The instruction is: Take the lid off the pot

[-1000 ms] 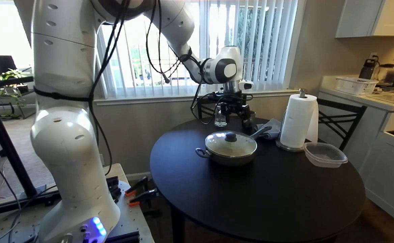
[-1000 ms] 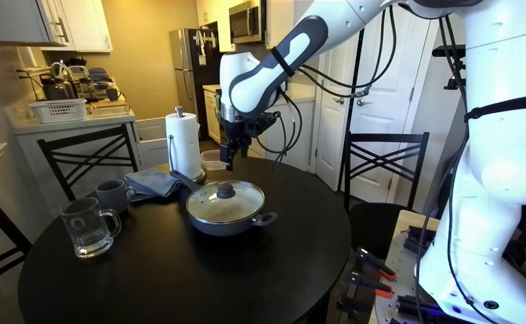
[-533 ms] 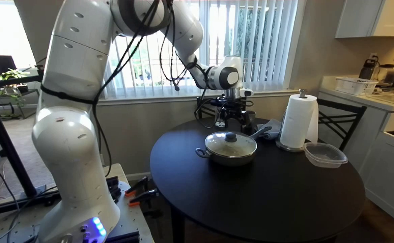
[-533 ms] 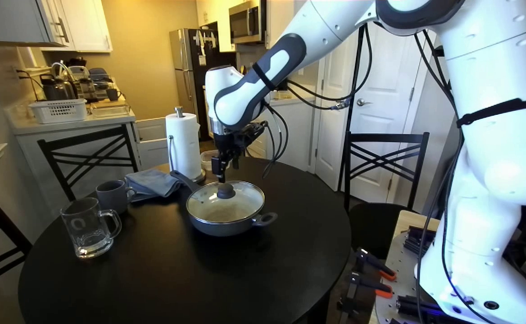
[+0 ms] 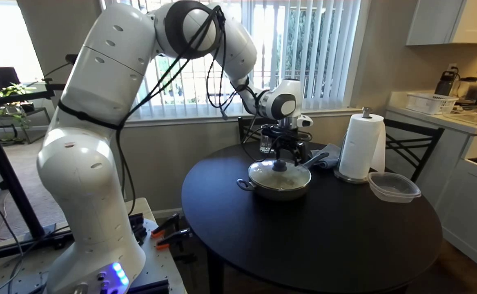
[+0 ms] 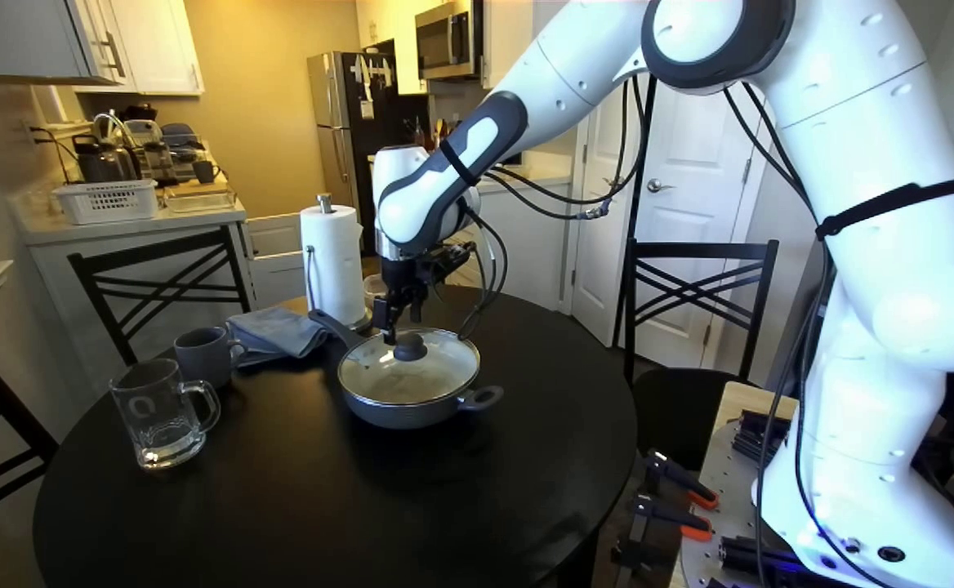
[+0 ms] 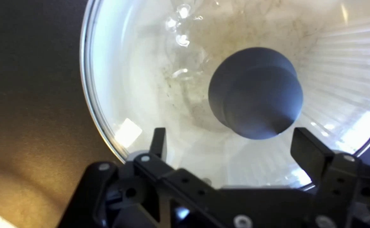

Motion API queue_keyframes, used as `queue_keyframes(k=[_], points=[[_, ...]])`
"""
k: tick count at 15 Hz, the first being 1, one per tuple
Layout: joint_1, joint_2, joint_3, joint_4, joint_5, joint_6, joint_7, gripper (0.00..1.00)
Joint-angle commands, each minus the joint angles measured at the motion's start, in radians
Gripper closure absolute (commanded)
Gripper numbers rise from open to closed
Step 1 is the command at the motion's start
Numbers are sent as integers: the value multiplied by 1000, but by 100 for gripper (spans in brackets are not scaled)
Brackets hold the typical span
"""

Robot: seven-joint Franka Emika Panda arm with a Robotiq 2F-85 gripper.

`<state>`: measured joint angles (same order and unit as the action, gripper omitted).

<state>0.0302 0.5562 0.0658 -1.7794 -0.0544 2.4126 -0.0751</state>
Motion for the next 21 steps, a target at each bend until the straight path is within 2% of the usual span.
queue_keyframes(k=[1,5,9,21], points=[[-8,28,17,38,33,-30,-44,0],[30,17,-13,34,-17,-53,3,0],[42,-3,-14,23,-11,-98,14,0],[39,9,-25,71,2,-208,31,0]])
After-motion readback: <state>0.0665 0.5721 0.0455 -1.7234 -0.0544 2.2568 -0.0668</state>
